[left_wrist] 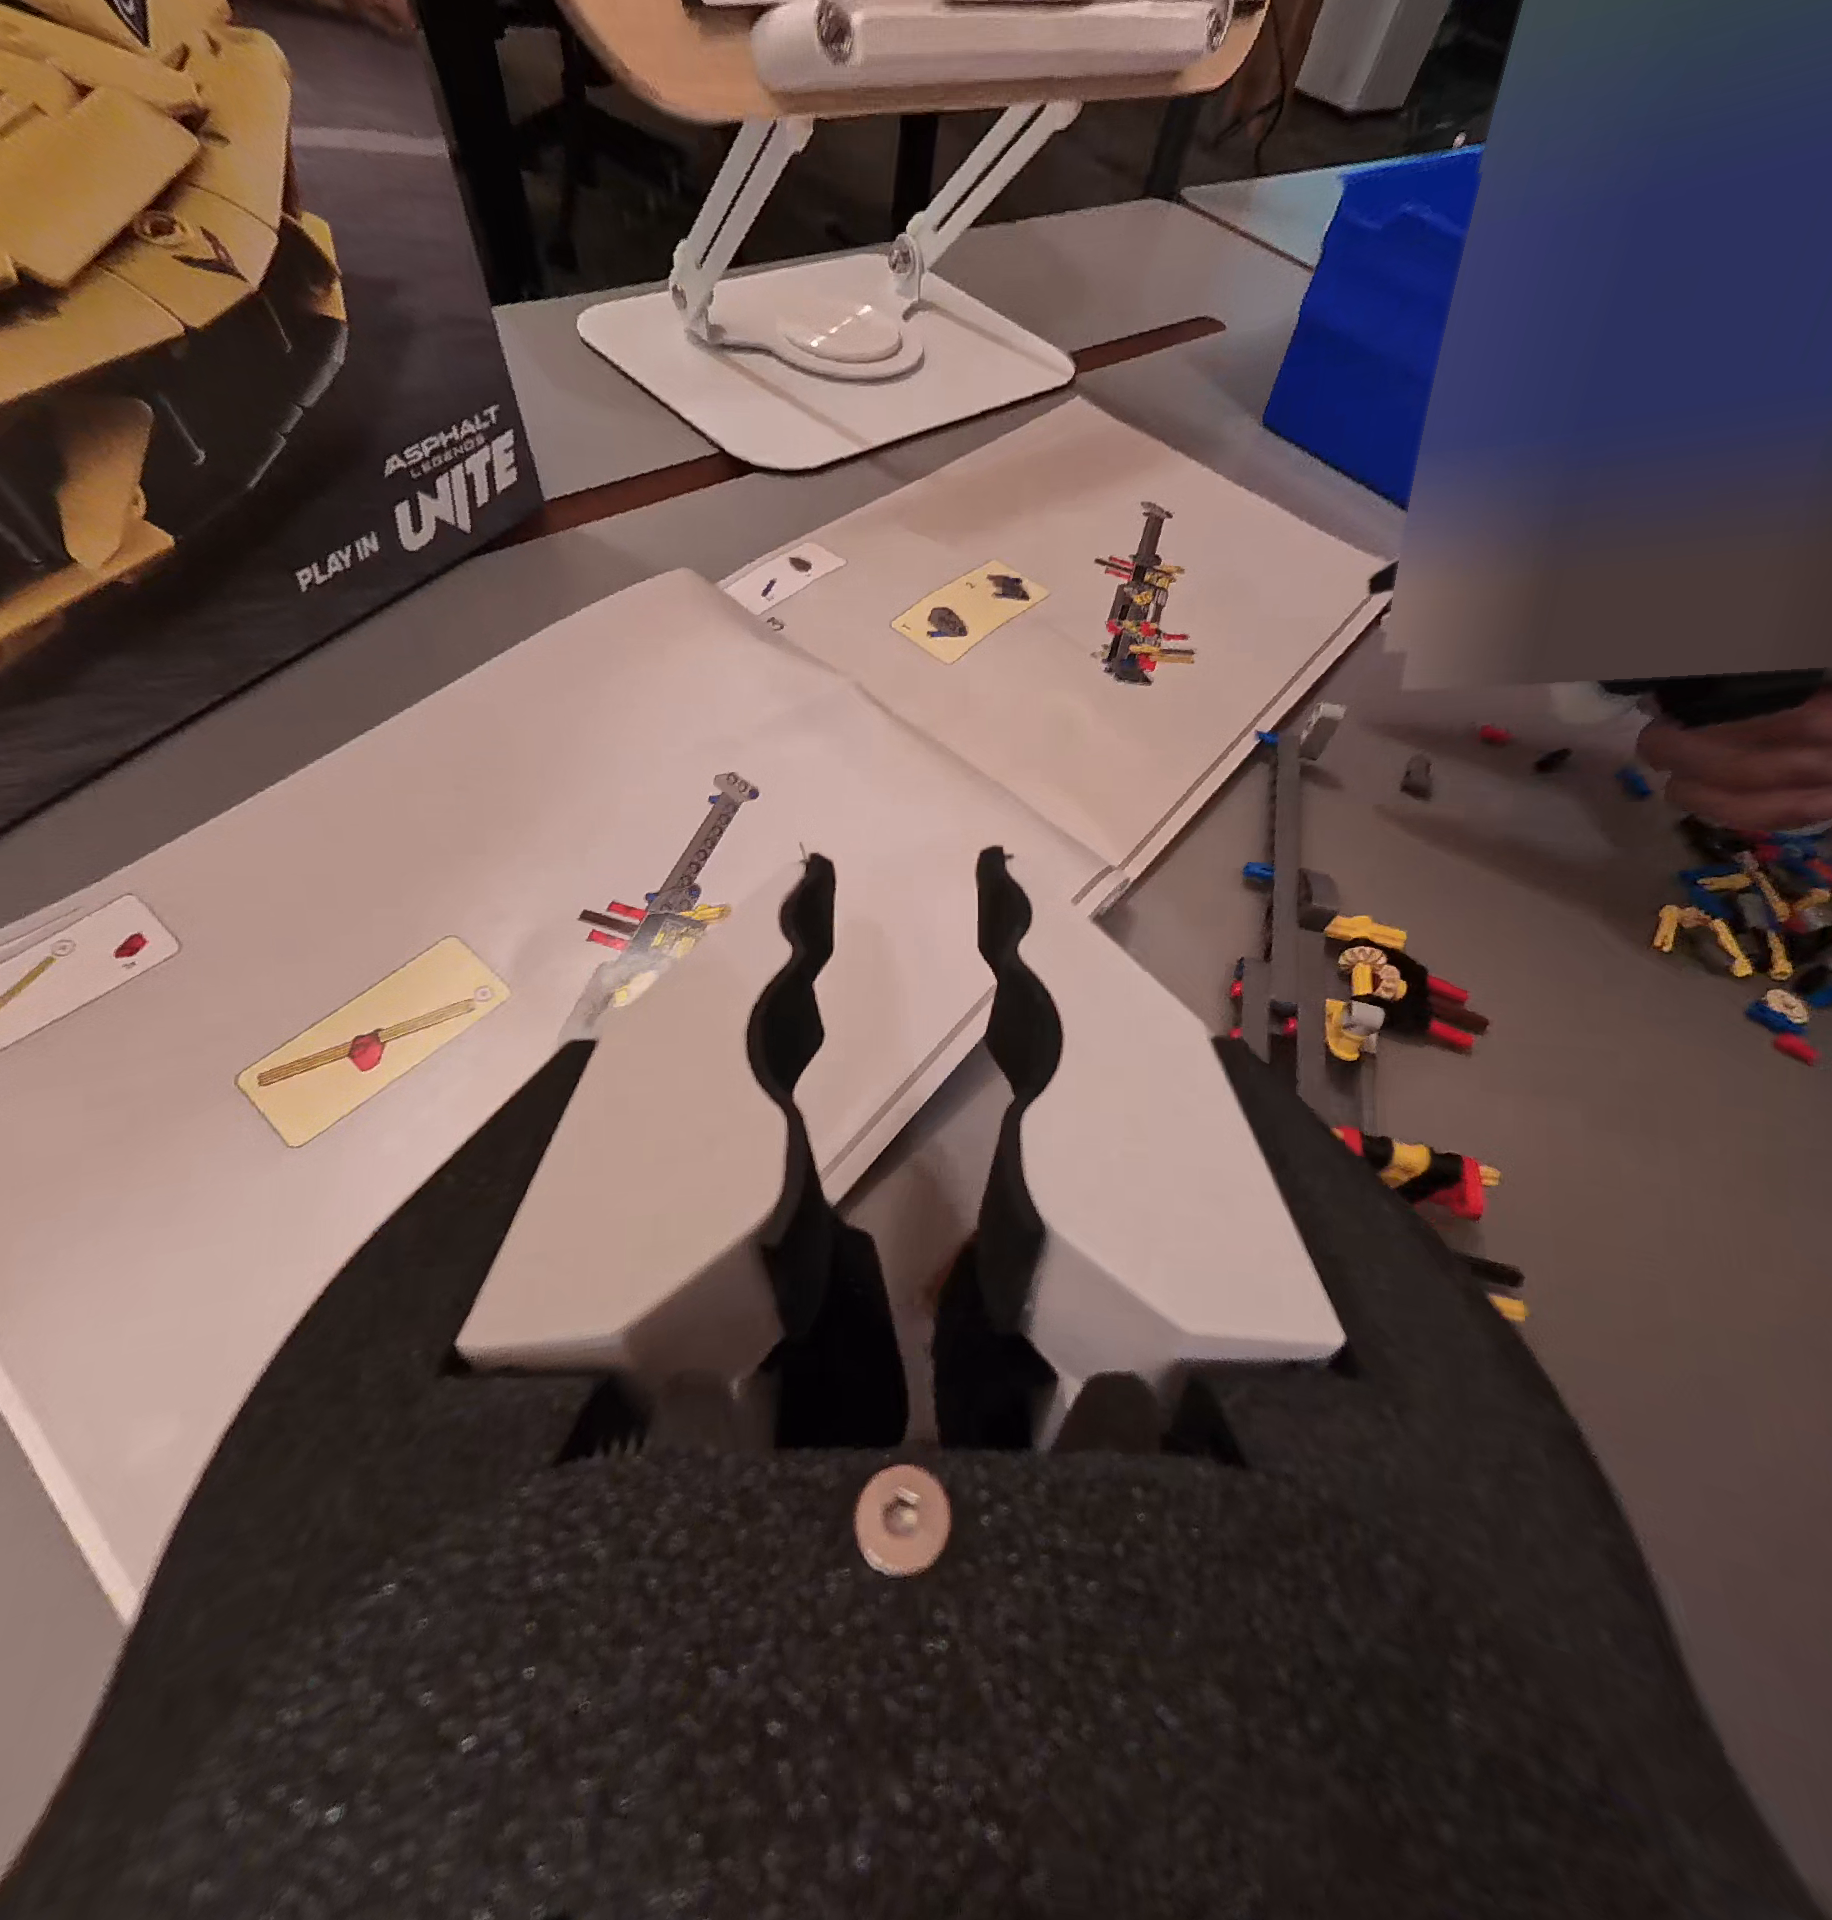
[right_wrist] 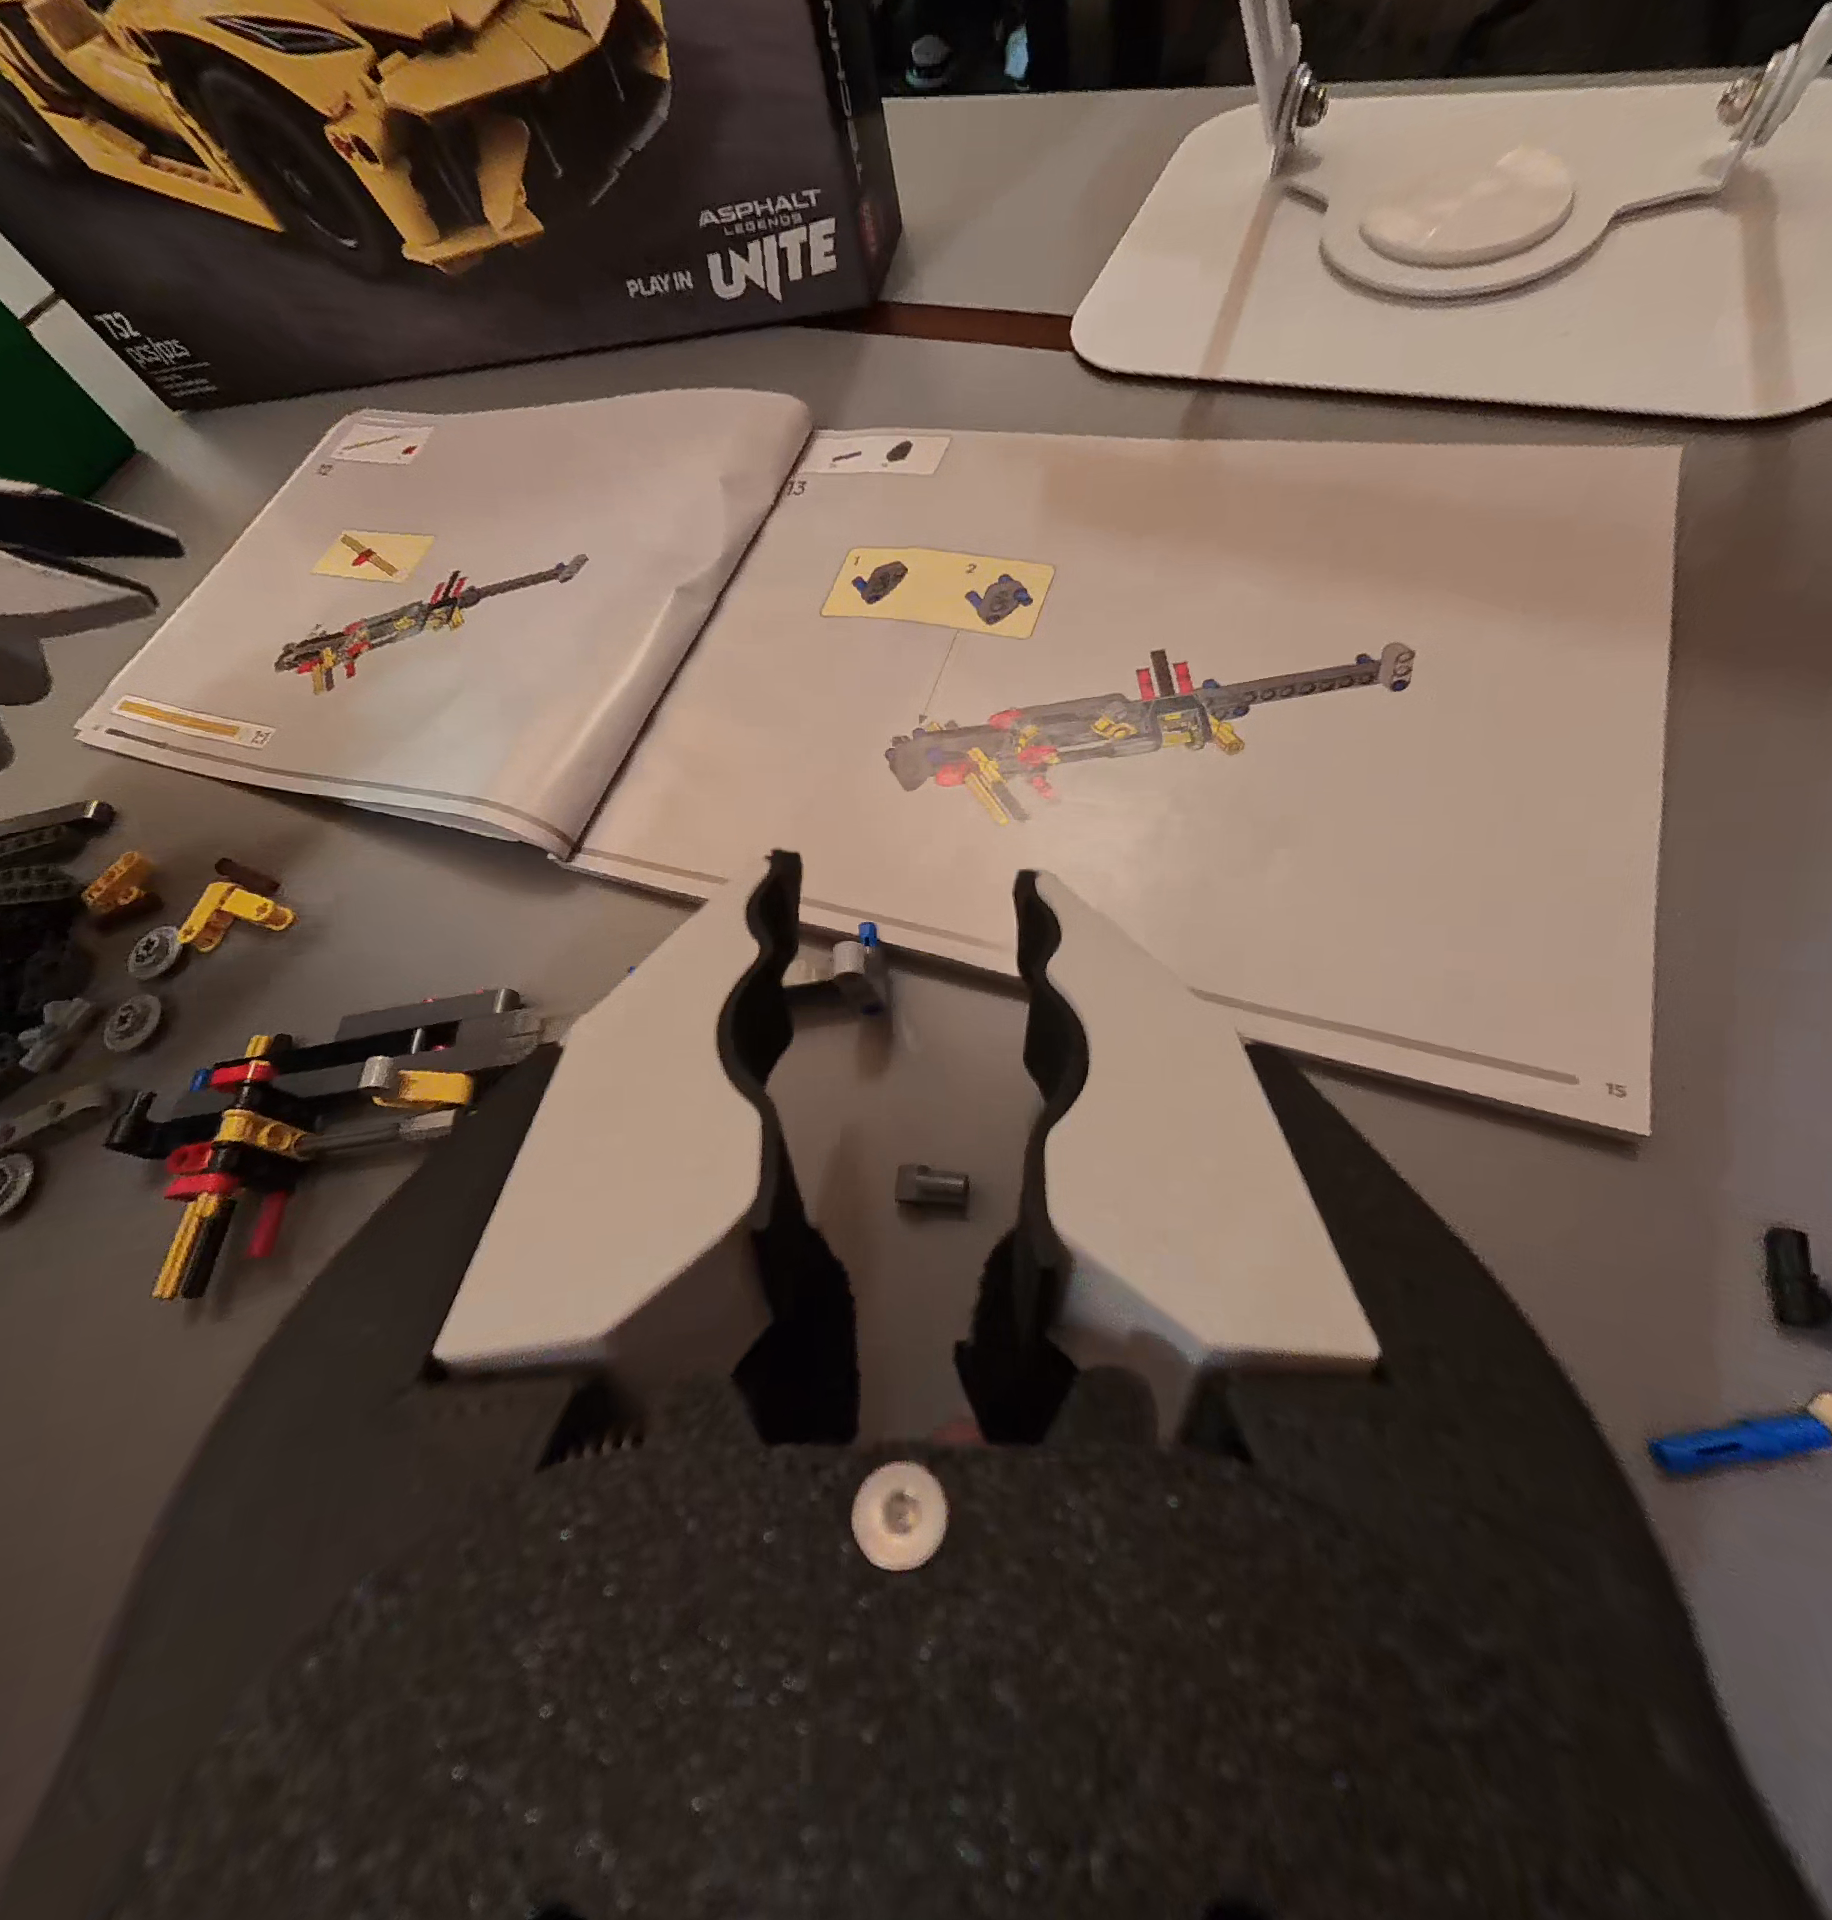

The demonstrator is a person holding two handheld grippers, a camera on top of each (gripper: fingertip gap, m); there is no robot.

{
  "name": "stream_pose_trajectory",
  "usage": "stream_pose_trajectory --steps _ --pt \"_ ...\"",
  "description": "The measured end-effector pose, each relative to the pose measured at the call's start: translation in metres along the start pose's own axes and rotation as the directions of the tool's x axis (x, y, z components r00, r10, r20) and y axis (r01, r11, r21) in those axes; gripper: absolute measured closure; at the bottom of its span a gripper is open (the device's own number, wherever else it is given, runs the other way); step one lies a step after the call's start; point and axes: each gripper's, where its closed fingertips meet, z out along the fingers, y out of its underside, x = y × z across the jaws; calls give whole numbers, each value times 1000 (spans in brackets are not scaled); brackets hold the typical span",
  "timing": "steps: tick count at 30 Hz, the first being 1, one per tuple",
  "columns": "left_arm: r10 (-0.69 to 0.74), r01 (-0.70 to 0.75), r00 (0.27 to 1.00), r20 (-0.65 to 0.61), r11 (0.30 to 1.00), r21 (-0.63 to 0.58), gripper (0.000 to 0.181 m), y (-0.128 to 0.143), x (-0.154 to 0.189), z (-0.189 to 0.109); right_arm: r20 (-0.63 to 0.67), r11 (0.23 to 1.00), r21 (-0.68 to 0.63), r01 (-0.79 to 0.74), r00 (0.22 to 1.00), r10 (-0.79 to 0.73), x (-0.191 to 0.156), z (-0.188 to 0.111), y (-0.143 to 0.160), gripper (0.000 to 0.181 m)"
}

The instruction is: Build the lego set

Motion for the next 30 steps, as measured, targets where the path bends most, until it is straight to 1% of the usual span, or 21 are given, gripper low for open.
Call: stream_pose_trajectory --steps 4,8,11,14,17,18,19,20,21,22,23,24,25,27,29,30 --pt "2 -1 1000 17 998 -55 156 16 -11 5 -14 1000 -31 -3 1000 3 7 4 7 141" --pt "3 -2 1000 12 998 -63 156 19 -12 6 -12 999 -40 0 1000 -1 7 4 9 141" --pt "29 -26 999 42 997 -69 156 18 -19 2 -5 999 -34 3 1000 -4 5 3 7 141" --pt "20 -18 997 69 999 -37 157 6 -33 -12 16 1000 -28 -3 1000 3 0 2 5 141" --pt "5 -5 999 45 1000 2 157 -10 -42 -31 24 1000 -13 11 1000 -10 -3 -1 1 141" --pt "16 -16 999 32 1000 2 155 -11 -42 -38 23 1000 -11 15 1000 -14 -3 -2 0 142" --pt "31 -31 999 -6 999 -21 156 -10 -37 -43 25 1000 -8 19 1000 -19 -4 -3 -1 142" --pt "48 -52 997 -65 997 -62 155 -4 -25 -48 28 1000 -7 22 999 -22 -6 -3 -1 142" --pt "88 -103 988 -124 987 -120 154 7 -12 -54 32 1000 -6 25 999 -25 -7 -4 -2 142" --pt "160 -183 977 -139 967 -179 154 20 -5 -61 34 1000 -2 30 999 -30 -9 -5 -3 143" --pt "237 -257 965 -110 939 -227 160 31 -6 -68 37 999 2 39 999 -39 -11 -5 -3 143" --pt "278 -297 955 -107 916 -270 165 42 -5 -75 40 999 1 49 998 -49 -13 -4 -3 143" --pt "264 -299 953 -147 900 -318 163 55 3 -83 38 998 -3 60 998 -60 -14 -4 -2 143" --pt "203 -273 957 -207 872 -406 150 77 17 -96 21 996 -12 85 996 -85 -15 -2 -1 144" --pt "211 -310 942 -259 841 -443 153 94 31 -105 9 994 -15 108 994 -108 -17 -1 0 144" --pt "241 -334 937 -254 834 -440 154 97 34 -104 6 993 -12 116 993 -116 -18 -1 -1 144"
